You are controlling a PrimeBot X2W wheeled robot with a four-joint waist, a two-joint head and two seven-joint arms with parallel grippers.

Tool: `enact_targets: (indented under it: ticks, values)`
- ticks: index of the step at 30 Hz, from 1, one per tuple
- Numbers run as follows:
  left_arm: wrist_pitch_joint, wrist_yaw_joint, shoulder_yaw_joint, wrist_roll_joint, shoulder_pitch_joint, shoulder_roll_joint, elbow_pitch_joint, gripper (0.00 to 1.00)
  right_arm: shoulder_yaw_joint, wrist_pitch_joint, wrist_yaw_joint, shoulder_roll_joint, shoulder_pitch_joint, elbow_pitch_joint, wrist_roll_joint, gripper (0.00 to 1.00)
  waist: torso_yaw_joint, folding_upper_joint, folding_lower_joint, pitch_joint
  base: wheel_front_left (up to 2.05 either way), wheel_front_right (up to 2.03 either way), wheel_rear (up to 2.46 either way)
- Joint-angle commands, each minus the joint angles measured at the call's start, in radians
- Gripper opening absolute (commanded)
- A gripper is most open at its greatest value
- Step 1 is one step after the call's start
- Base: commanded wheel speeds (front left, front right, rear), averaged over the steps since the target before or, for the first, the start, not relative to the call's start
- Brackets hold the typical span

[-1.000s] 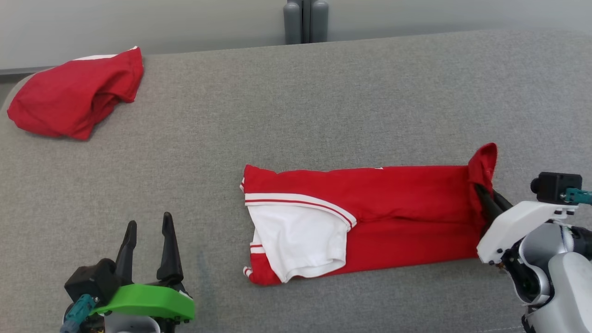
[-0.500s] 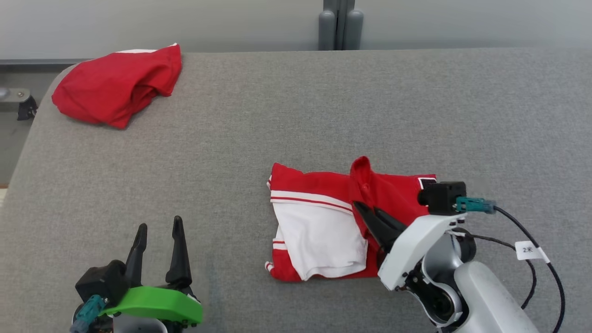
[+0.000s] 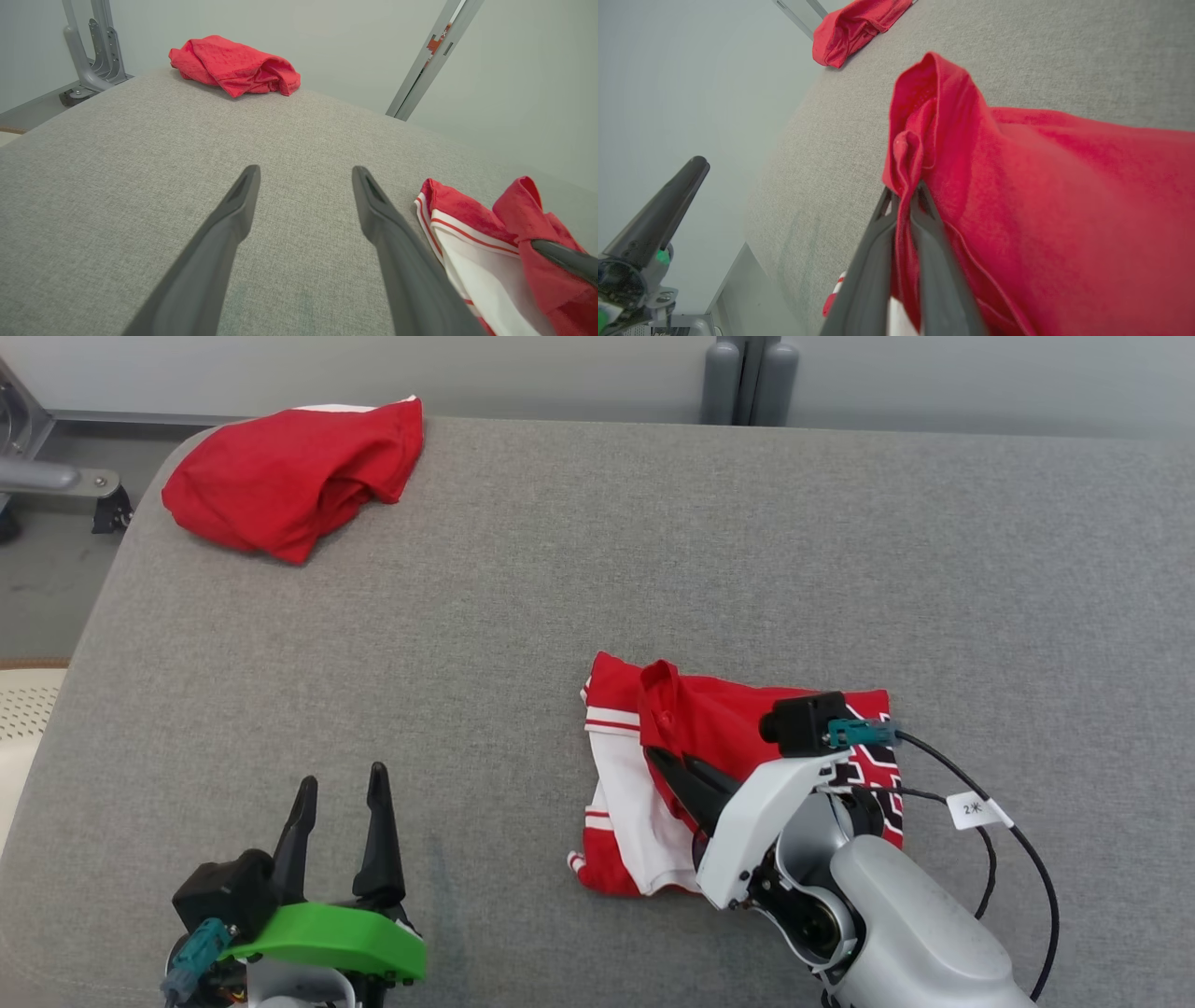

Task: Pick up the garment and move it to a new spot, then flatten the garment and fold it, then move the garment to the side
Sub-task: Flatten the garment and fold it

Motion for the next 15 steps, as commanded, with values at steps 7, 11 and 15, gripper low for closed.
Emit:
enact_targets:
  ticks: [7, 11, 15]
  values:
    - [-0.007, -0.005, -0.003, 0.012, -0.027, -0.009, 0.015, 1.0, 0.096, -0.079, 0.0, 0.0, -0.093, 0.104, 0.074, 1.0, 0.004, 0.0, 0.0, 0.011, 0.0, 0.0, 0.0]
    - [-0.01, -0.009, -0.004, 0.013, -0.032, -0.011, 0.022, 1.0, 0.15, -0.129, 0.0, 0.0, -0.127, 0.131, 0.111, 1.0, -0.002, 0.0, 0.0, 0.012, 0.0, 0.0, 0.0]
    - [-0.012, -0.011, -0.011, 0.016, -0.04, -0.015, 0.028, 1.0, 0.169, -0.191, 0.0, -0.001, -0.156, 0.142, 0.116, 1.0, -0.013, 0.0, 0.0, 0.011, 0.0, 0.0, 0.0]
